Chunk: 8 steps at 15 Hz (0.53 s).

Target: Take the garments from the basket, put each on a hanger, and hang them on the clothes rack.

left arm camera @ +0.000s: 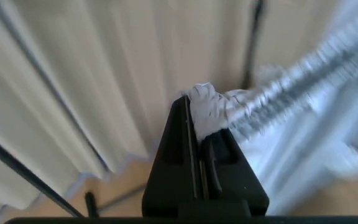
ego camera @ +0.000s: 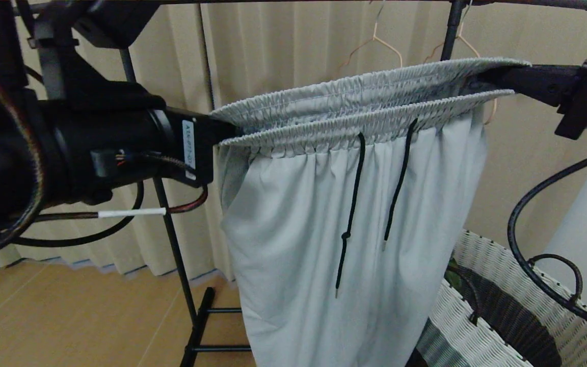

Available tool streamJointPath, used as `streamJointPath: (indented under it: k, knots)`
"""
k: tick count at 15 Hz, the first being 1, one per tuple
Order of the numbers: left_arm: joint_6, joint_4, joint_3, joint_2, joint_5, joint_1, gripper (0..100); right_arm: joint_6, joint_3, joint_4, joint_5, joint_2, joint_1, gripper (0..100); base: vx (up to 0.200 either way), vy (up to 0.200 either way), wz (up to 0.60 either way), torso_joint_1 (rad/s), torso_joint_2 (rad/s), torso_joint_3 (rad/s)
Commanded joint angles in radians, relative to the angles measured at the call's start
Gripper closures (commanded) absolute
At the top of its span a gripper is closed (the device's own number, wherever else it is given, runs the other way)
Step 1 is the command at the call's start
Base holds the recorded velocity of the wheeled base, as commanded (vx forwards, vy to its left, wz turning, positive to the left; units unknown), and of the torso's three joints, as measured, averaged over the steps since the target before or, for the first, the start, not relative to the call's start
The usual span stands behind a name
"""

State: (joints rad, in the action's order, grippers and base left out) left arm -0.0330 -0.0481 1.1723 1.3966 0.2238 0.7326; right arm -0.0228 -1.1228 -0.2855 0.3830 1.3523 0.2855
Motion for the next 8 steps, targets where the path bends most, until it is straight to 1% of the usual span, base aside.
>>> streamJointPath:
  k: [1,3,4,5,7,8]
  knots:
    - [-0.001,0.01,-0.063,-0.111,-0.034,0.051,100,0.006,-0.031,-0.047,-0.03,0.094,0.0,100,0.0,0.0,0.0,0.0,0.0,0.0]
    - [-0.001,0.01,-0.076,-0.146,-0.078,0.082,100,0.006,-0.037,-0.11,-0.075,0.143,0.003,100,0.0,0.0,0.0,0.0,0.0,0.0]
    - [-0.002,0.004,-0.085,-0.16,-0.115,0.093,100,0.006,-0.042,-0.135,-0.099,0.165,0.012,100,0.0,0.0,0.0,0.0,0.0,0.0]
    - [-0.001,0.004,-0.088,-0.168,-0.15,0.1,100,0.006,-0.045,-0.144,-0.108,0.172,0.023,100,0.0,0.0,0.0,0.0,0.0,0.0]
    - [-0.002,0.002,-0.105,-0.172,-0.179,0.103,100,0.006,-0.052,-0.149,-0.113,0.177,0.038,100,0.0,0.0,0.0,0.0,0.0,0.0]
    - [-0.002,0.001,-0.109,-0.172,-0.184,0.119,100,0.007,-0.055,-0.158,-0.113,0.188,0.05,100,0.0,0.0,0.0,0.0,0.0,0.0]
